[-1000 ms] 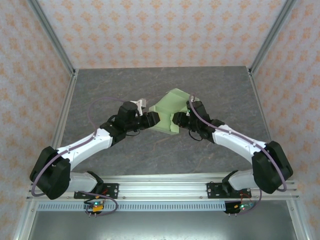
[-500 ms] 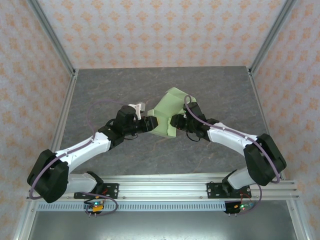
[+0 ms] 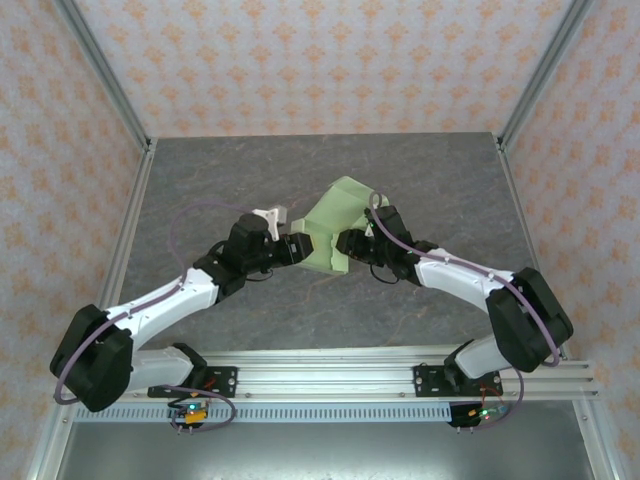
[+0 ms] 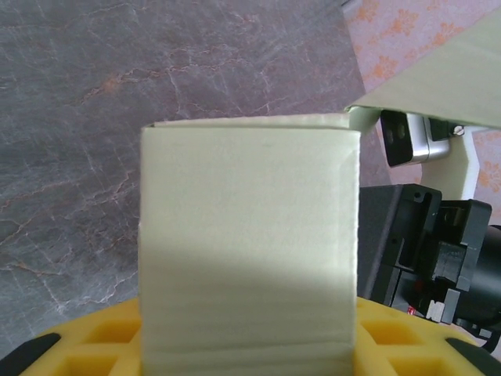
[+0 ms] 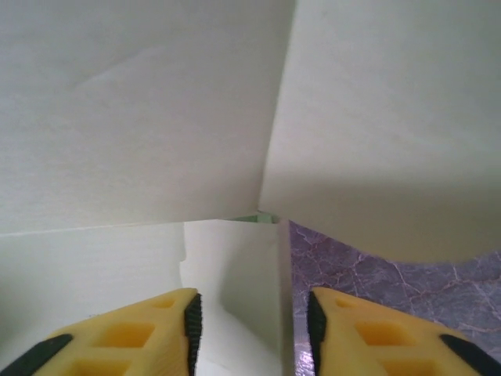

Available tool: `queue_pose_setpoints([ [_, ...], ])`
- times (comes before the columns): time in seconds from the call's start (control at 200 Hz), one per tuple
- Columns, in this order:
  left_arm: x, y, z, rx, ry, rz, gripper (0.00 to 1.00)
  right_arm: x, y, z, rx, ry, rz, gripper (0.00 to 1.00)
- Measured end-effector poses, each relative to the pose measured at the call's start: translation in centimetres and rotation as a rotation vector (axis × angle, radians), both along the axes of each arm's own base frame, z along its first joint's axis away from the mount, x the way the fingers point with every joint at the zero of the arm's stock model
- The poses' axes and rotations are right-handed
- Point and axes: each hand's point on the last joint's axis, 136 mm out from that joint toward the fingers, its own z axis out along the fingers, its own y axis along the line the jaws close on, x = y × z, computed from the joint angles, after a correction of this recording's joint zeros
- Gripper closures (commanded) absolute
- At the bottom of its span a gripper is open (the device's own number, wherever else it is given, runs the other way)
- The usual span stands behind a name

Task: Fold the paper box

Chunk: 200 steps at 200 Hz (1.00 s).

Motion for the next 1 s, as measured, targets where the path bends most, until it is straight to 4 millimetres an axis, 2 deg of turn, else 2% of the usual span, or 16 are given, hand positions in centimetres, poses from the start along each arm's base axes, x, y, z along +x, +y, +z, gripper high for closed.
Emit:
queue_pose_setpoints([
  [0.145,0.3,0.0,1.5,-0.024,-0.048,0.009,0.63,-0.7,-0.4,-0.2,-0.012,0.005,-0.002,0.55],
  [0.2,0.3,0.1,2.0,-0.032,-0.065,0.013,0.63,-1.0,-0.4,-0.3,-0.011,0.008,0.004,0.61],
  [0.235,0.4,0.1,2.1,-0.034,-0.068,0.014,0.63,-1.1,-0.4,-0.3,-0.005,0.009,0.009,0.64],
  [0.49,0.5,-0.3,2.8,-0.052,-0.095,0.008,0.63,-2.5,0.4,0.4,0.052,0.025,0.043,0.70],
  [0.761,-0.1,-1.2,2.8,-0.045,-0.104,-0.012,0.64,-1.8,0.0,1.9,-0.043,-0.001,-0.003,0.59],
  [0.896,0.0,-1.1,2.7,-0.023,-0.107,-0.009,0.64,-1.4,-0.7,2.1,-0.091,-0.019,-0.035,0.59],
  [1.001,0.0,-1.3,2.4,-0.012,-0.107,-0.016,0.64,-1.2,-1.5,1.8,-0.137,-0.024,-0.057,0.63],
])
